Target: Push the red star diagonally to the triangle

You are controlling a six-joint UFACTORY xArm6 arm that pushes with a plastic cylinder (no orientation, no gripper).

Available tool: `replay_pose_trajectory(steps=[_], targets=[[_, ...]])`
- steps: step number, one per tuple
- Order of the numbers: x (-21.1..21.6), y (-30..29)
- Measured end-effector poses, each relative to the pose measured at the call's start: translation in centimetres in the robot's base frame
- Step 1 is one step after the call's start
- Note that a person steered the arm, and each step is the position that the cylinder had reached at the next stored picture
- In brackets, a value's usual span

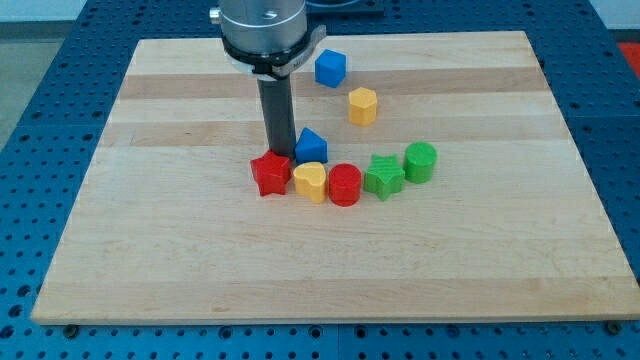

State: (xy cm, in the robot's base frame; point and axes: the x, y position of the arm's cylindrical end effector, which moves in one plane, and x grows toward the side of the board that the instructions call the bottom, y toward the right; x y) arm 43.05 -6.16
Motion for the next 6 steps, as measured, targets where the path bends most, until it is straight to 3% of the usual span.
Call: replay_pose_trajectory(steps=[3, 5, 6], targets=[[2.0, 2.7], [2.8, -1.7], [5.4, -2.5]])
